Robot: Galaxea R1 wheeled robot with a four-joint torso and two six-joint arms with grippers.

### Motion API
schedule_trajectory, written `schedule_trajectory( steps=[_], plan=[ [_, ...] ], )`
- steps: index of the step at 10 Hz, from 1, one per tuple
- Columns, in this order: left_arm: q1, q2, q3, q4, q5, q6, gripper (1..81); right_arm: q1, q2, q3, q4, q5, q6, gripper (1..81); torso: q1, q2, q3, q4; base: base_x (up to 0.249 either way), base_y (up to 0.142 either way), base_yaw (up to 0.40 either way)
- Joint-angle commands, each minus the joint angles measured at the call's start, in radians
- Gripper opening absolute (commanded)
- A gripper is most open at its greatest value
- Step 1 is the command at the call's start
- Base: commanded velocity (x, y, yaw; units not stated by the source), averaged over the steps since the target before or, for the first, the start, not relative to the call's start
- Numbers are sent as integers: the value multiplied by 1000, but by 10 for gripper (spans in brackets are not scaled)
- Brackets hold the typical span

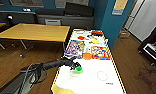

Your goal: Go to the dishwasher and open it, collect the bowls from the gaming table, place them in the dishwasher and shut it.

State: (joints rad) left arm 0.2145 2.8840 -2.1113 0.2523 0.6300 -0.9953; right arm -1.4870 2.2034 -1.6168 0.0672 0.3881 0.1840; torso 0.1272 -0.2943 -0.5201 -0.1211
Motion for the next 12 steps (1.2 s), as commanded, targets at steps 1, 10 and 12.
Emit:
schedule_trajectory(
  steps=[1, 10, 12],
  plan=[
    [-183, 55, -41, 25, 39, -8, 811, 23, -48, 25, -24, -54, 3, 10, 0, 0, 0, 0, 0, 0, 0],
    [-151, 138, -139, 97, 69, -8, 811, 24, -38, 23, -26, -54, -5, 10, 0, 0, 0, 0, 0, 0, 0],
    [-123, 127, -133, 96, 68, -5, 811, 24, -37, 26, -27, -54, -8, 10, 0, 0, 0, 0, 0, 0, 0]
  ],
)
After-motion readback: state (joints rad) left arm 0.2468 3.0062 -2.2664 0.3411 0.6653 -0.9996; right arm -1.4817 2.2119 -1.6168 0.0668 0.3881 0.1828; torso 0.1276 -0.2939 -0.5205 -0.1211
